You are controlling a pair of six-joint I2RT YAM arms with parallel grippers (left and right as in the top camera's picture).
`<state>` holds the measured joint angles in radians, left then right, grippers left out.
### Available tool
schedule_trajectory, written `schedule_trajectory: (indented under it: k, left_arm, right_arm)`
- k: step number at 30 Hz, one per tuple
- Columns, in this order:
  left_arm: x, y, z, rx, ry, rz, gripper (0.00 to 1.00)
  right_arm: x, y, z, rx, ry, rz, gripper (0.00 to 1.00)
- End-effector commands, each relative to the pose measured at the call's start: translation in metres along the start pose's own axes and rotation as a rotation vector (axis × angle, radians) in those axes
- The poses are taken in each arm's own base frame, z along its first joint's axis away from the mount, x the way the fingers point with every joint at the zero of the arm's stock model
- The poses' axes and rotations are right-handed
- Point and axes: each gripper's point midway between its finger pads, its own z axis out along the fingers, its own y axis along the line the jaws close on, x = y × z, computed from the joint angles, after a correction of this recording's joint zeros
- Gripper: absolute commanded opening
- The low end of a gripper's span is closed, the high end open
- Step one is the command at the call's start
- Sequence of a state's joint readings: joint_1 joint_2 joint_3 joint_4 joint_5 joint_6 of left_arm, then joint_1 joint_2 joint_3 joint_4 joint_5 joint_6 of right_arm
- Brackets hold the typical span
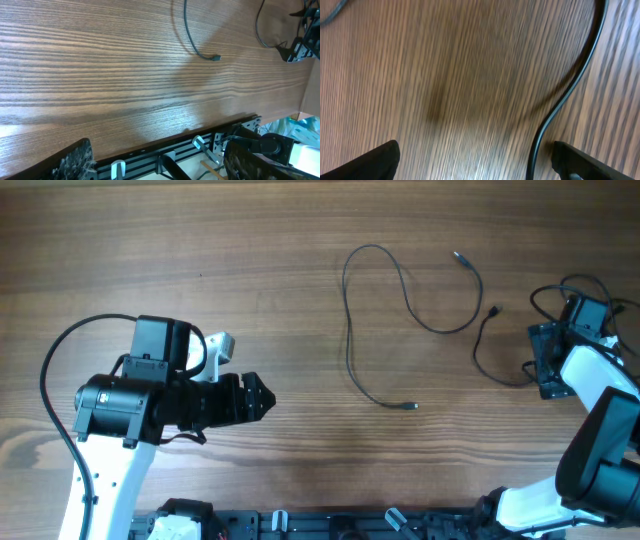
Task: Untangle cables
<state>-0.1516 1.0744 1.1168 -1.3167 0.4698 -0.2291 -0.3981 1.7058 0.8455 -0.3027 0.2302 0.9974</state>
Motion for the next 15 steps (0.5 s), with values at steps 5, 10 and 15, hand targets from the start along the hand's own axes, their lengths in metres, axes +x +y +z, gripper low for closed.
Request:
schedule_trajectory:
  k: [5, 10, 15]
  left_arm:
    - [-0.001, -0.004, -0.002, 0.012, -0.005, 0.020, 0.86]
    - [0.001, -0.003, -0.002, 0.010, 0.002, 0.017, 0.86]
    - [0.003, -0.003, -0.002, 0.008, 0.009, 0.013, 0.86]
  right_arm:
    - [0.012, -0.025, 0.019, 0.077, 0.018, -0.012, 0.05]
    - [0.004, -0.011, 0.016, 0.032, -0.004, 0.000, 0.04]
    - [-0.063, 0.054, -0.020, -0.137, -0.131, -0.026, 0.04]
